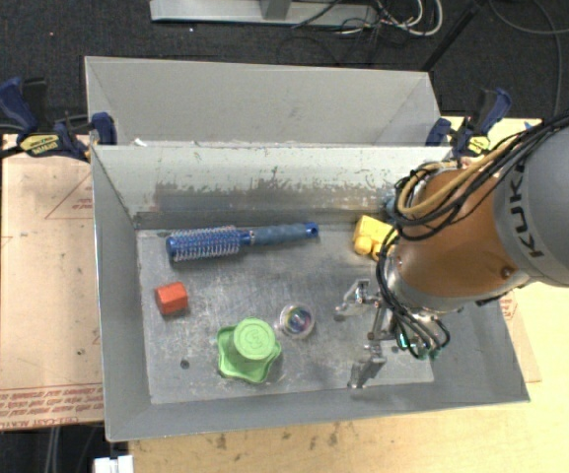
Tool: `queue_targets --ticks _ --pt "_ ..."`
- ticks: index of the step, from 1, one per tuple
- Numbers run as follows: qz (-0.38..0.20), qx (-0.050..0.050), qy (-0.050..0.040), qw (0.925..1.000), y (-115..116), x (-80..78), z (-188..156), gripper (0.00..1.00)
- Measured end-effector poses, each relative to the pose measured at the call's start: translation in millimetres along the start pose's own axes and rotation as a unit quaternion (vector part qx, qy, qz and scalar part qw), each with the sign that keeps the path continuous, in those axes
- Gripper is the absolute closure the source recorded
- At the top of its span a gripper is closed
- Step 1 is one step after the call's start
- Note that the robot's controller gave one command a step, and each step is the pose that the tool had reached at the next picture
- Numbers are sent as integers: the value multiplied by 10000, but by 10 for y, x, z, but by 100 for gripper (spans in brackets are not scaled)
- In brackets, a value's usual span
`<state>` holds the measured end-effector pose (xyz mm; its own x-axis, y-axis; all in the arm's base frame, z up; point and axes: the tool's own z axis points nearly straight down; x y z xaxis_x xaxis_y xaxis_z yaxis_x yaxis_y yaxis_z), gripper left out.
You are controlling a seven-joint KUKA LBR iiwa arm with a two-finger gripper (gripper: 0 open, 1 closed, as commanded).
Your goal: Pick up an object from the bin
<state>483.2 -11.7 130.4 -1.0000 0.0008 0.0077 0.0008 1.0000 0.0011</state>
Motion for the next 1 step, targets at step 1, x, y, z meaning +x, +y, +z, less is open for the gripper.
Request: queue_targets --ticks 1 --pt "870 3 -49 9962 447 -515 553 0"
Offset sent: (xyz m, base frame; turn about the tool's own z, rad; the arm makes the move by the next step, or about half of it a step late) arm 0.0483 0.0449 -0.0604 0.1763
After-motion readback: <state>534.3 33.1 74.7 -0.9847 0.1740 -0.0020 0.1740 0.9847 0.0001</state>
